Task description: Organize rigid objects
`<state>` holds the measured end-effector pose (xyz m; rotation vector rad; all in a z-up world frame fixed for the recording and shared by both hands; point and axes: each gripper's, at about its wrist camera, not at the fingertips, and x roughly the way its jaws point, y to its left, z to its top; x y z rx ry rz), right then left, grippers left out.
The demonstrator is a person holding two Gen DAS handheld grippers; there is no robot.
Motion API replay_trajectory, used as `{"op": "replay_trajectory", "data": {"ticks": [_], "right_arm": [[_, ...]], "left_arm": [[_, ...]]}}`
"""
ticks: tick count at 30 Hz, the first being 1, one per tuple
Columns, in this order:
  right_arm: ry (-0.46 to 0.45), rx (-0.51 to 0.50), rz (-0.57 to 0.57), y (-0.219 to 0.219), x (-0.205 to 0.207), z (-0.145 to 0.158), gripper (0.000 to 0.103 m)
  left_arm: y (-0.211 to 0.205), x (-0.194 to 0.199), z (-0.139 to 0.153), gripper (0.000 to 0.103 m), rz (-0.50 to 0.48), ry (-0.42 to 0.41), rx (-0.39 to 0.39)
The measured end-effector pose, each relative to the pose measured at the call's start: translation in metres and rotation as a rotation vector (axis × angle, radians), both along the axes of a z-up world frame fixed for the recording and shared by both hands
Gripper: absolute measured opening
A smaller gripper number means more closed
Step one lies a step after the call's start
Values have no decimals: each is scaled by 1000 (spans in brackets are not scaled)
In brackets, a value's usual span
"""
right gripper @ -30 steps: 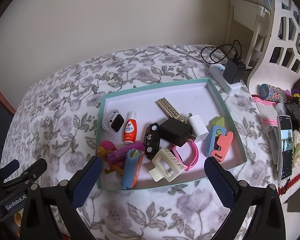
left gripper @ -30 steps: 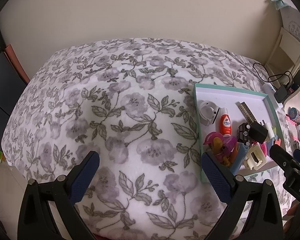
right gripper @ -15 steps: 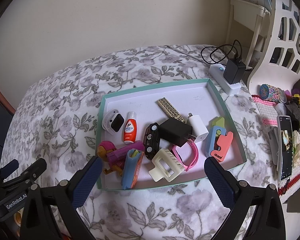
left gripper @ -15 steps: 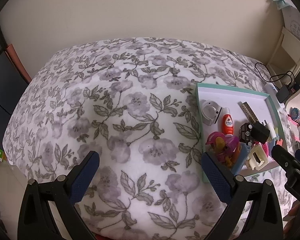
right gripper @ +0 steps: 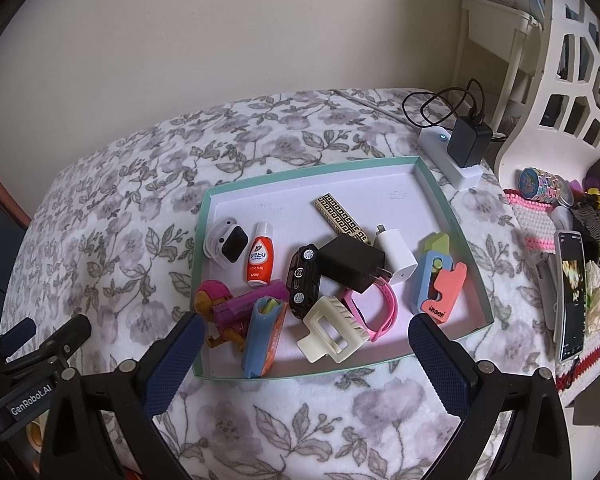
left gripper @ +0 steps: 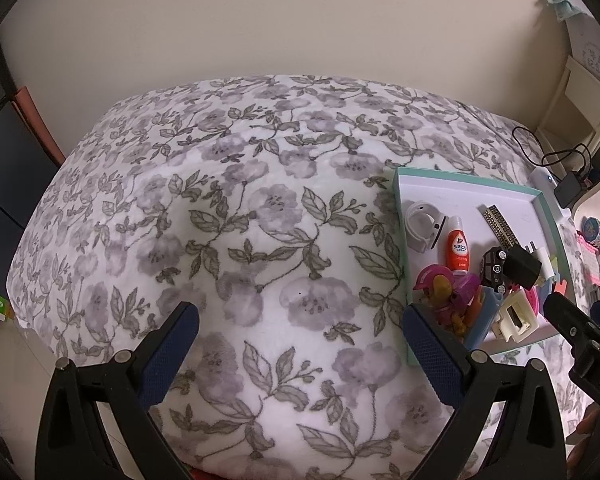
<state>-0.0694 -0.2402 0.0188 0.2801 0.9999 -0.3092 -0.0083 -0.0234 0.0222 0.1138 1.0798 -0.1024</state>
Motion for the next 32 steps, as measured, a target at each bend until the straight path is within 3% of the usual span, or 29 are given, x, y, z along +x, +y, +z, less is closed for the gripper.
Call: {"op": "replay_trajectory", "data": {"ticks": [32], "right_arm": [[6, 0, 2, 0, 0, -2, 103]], "left_arm": [[-4, -4, 6, 101, -17, -35, 6]]}}
